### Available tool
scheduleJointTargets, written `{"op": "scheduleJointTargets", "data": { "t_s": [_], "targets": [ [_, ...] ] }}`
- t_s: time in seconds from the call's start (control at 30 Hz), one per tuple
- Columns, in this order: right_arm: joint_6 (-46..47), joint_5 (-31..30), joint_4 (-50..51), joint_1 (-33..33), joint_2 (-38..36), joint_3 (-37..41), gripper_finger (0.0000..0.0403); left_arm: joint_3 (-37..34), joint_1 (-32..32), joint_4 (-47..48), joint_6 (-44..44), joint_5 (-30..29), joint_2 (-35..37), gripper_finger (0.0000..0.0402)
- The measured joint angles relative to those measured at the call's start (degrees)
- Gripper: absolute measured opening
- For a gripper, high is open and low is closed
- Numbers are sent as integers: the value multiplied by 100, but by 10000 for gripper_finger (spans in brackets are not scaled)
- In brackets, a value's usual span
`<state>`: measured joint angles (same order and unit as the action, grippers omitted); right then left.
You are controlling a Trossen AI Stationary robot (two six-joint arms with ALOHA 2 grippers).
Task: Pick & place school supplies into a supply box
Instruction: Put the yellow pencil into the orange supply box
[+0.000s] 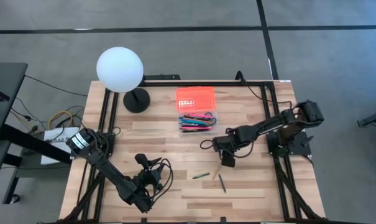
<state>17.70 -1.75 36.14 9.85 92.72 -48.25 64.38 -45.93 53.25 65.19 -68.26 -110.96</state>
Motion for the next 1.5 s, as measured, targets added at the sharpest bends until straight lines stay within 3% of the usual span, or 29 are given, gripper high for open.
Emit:
{"op": "scheduleJointTargets", "data": {
  "t_s": [0.2, 0.43, 0.93, 1.1, 1.5],
  "targets": [
    [115, -502, 193, 293, -265, 0, 118, 0, 17, -2, 0, -1, 0, 141],
    [-882, -1105, -105, 823, -511, 0, 118, 0, 20, -17, 0, -3, 0, 141],
    [-1065, -1206, -414, 1614, 242, 1, 118, -1, 50, -20, 0, -14, 0, 141],
    [-1008, -1287, -424, 1553, 234, 39, 118, -1, 110, -23, 4, -12, 0, 141],
    [-811, -584, -514, 1097, 316, 15, 107, -2, 120, -26, 24, 13, 0, 141]
  ]
}}
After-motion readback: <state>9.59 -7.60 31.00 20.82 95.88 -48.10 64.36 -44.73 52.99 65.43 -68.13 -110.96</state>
